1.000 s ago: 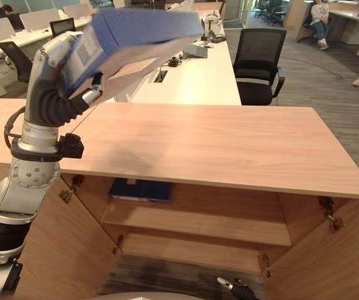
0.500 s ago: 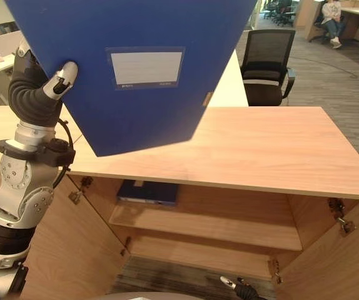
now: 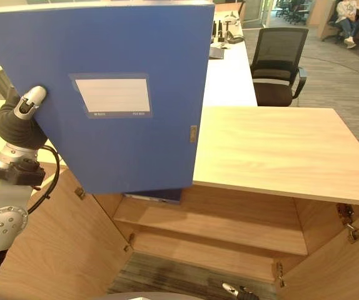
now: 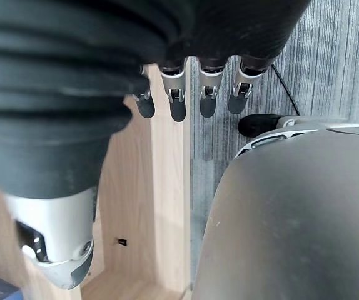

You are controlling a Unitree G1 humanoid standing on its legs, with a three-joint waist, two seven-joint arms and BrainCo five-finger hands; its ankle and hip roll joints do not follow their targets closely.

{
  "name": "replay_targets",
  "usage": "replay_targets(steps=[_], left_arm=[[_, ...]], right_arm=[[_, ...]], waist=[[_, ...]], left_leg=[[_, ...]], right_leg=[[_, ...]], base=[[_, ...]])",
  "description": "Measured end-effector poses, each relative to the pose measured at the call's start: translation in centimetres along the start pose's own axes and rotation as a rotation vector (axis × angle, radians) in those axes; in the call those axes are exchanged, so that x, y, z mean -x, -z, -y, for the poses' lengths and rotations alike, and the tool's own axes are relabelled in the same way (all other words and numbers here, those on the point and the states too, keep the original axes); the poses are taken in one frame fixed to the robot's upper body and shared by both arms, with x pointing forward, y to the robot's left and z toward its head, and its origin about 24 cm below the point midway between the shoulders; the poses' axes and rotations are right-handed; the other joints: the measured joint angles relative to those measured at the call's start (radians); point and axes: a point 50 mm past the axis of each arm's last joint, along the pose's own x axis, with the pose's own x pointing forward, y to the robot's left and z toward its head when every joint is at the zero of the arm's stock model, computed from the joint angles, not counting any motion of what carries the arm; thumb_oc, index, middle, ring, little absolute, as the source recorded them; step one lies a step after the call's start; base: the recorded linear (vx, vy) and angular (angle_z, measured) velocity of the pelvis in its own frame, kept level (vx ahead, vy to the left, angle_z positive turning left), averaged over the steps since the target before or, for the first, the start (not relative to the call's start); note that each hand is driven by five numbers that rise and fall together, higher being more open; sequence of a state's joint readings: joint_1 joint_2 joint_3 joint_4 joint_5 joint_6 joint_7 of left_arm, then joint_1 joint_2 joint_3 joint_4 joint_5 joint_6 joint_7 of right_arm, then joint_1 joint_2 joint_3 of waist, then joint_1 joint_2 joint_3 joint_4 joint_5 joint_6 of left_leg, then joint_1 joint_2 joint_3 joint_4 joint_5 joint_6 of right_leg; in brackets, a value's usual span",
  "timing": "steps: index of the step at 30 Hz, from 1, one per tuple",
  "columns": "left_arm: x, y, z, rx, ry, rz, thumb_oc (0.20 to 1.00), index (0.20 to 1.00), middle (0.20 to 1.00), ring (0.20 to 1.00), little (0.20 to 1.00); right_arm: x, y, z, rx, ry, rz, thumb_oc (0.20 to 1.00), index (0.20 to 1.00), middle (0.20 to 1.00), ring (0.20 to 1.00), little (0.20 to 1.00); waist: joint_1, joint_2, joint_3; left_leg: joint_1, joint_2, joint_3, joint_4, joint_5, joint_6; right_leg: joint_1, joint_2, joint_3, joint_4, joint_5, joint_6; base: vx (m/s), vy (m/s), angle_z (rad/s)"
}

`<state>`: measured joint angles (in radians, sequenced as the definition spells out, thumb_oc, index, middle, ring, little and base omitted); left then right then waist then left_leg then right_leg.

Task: Put the empty folder in the office cabinet

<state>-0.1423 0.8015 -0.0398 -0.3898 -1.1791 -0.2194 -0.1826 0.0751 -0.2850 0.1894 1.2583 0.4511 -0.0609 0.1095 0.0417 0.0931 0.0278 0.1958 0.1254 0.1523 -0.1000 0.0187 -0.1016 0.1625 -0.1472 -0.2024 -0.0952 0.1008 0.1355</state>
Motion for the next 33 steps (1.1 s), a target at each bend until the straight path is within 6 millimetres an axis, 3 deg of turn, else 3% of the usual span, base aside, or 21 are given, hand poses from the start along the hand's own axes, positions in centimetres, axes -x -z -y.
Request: replay_targets(steps=[8, 19, 22, 24, 27, 30, 33], left_arm=[[0.4, 0.4, 0.9, 0.03, 0.083, -0.12, 0.2, 0.2, 0.2, 0.2, 0.2], [1.3, 3.6, 2.2, 0.118, 0.138, -0.314, 0.2, 0.2, 0.2, 0.2, 0.2], [2.2, 4.4, 2.2, 0.114, 0.124, -0.361, 0.2, 0.2, 0.2, 0.2, 0.2], [3.0, 4.9, 2.0, 0.097, 0.102, -0.386, 0.2, 0.2, 0.2, 0.2, 0.2], [4.8, 5.9, 1.6, 0.113, 0.038, -0.443, 0.2, 0.2, 0.2, 0.2, 0.2], [6.8, 6.7, 1.3, 0.14, -0.019, -0.51, 0.2, 0.2, 0.2, 0.2, 0.2], [7.4, 6.9, 1.2, 0.115, -0.025, -0.537, 0.2, 0.2, 0.2, 0.2, 0.2]], right_arm=[[0.0, -0.1, 0.0, 0.001, 0.0, 0.0, 1.0, 1.0, 1.0, 1.0, 1.0], [-0.1, -0.1, -0.1, 0.003, -0.002, -0.006, 1.0, 1.0, 1.0, 1.0, 1.0], [-0.2, -1.1, -0.5, 0.018, -0.02, 0.027, 1.0, 1.0, 1.0, 1.0, 1.0], [-0.2, -2.6, -1.2, 0.057, -0.061, 0.081, 1.0, 1.0, 1.0, 1.0, 1.0], [0.7, -6.3, -2.7, 0.125, -0.172, 0.264, 1.0, 1.0, 1.0, 1.0, 1.0], [4.3, -11.2, -3.6, 0.219, -0.296, 0.55, 1.0, 1.0, 1.0, 1.0, 1.0], [7.8, -14.7, -2.7, 0.287, -0.337, 0.753, 1.0, 1.0, 1.0, 1.0, 1.0]], waist=[[0.009, -0.003, 0.002], [0.013, -0.011, 0.013], [0.01, -0.015, 0.017], [0.011, -0.019, 0.019], [0.004, -0.021, 0.021], [-0.004, -0.022, 0.022], [-0.004, -0.035, 0.026]], left_leg=[[0.0, 0.0, -0.003, 0.0, 0.001, -0.001], [-0.002, 0.0, -0.012, 0.0, 0.002, -0.003], [-0.004, 0.0, -0.012, 0.0, 0.002, -0.003], [-0.006, 0.0, -0.011, 0.0, 0.002, -0.003], [-0.009, 0.0, -0.009, 0.0, 0.002, -0.003], [-0.007, 0.0, -0.005, 0.0, 0.002, -0.002], [-0.006, 0.0, -0.005, 0.0, 0.002, -0.001]], right_leg=[[0.001, 0.0, -0.003, 0.0, 0.0, 0.0], [0.005, 0.0, -0.011, 0.0, 0.0, 0.0], [0.004, 0.0, -0.011, 0.0, -0.001, -0.001], [0.0, 0.0, -0.01, 0.0, 0.0, -0.001], [-0.005, 0.001, -0.007, 0.0, 0.0, -0.001], [-0.006, 0.001, -0.004, 0.0, -0.001, -0.001], [-0.005, 0.001, -0.004, 0.0, -0.002, -0.001]], base=[[0.0, 0.0, 0.0], [0.0, 0.0, 0.01], [0.0, 0.0, 0.0], [0.0, 0.0, 0.0], [0.0, -0.001, -0.01], [0.0, 0.0, 0.0], [0.0, 0.0, 0.0]])
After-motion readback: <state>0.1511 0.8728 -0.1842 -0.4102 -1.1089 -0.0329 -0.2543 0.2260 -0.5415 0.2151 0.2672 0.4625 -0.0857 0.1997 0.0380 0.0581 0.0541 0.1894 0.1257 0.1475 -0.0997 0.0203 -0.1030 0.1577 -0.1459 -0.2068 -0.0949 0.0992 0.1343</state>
